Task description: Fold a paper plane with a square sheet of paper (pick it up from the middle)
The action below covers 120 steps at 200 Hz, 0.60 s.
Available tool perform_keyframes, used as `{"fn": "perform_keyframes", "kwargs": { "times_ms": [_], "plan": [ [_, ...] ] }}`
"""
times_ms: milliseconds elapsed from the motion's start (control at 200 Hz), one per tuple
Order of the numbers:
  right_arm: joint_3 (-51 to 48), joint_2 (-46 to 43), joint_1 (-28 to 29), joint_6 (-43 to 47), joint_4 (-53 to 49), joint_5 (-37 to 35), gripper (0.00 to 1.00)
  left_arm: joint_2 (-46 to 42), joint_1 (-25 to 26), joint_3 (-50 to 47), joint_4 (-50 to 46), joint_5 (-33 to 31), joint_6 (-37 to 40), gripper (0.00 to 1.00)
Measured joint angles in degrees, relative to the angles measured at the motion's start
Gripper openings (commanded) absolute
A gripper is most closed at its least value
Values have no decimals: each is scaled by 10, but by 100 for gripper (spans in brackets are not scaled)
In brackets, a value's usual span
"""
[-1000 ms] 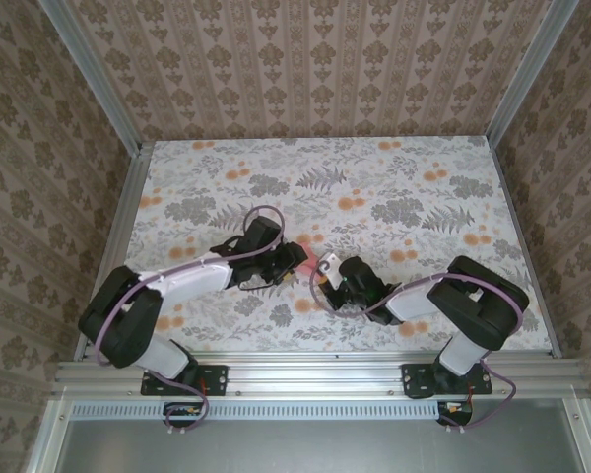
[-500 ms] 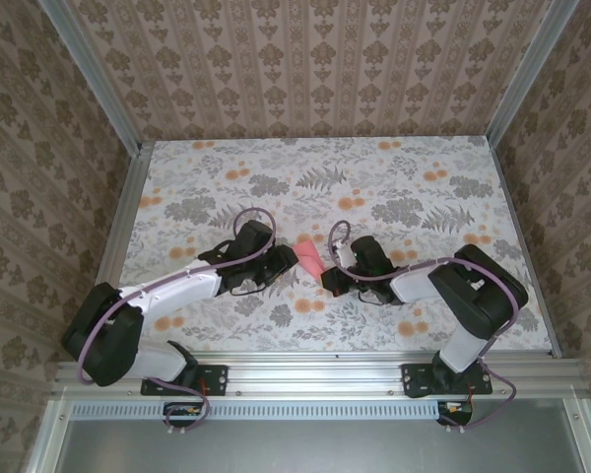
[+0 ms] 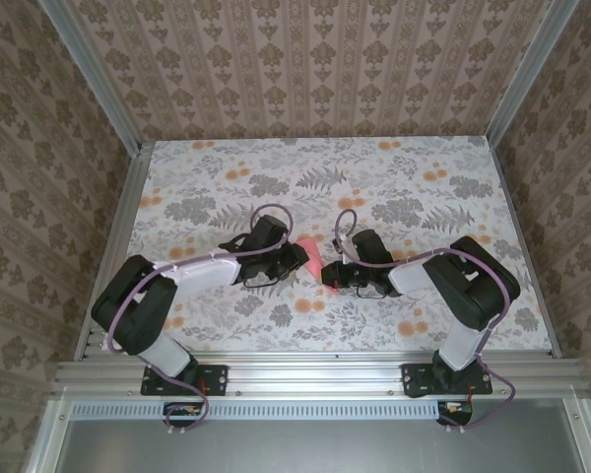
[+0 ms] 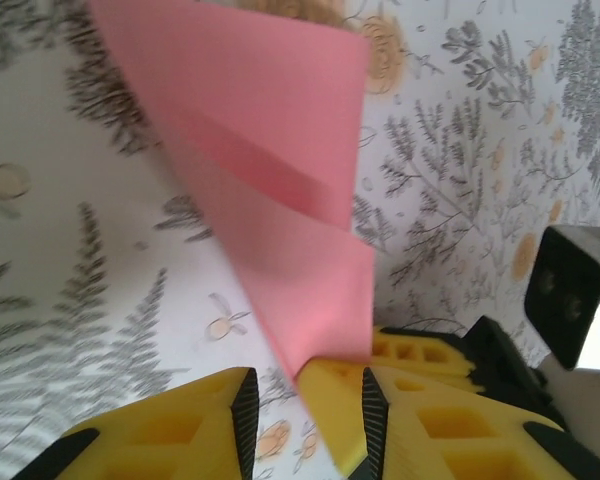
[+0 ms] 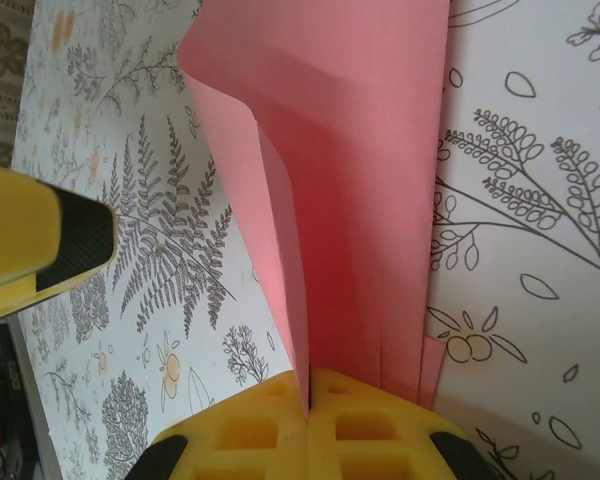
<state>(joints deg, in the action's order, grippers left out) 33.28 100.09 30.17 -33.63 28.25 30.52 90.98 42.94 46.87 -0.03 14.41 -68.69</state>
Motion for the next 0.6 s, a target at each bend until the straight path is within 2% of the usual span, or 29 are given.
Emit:
{"fn": "perform_keyframes", "kwargs": {
  "times_ms": [365,600],
  "plan": [
    [-11,2,0,-11,26,0,6,82,1,57,33,22,10,32],
    [-11,-5,0,-11,22,1,18,121,1,72,31,25,21,30]
  ]
}}
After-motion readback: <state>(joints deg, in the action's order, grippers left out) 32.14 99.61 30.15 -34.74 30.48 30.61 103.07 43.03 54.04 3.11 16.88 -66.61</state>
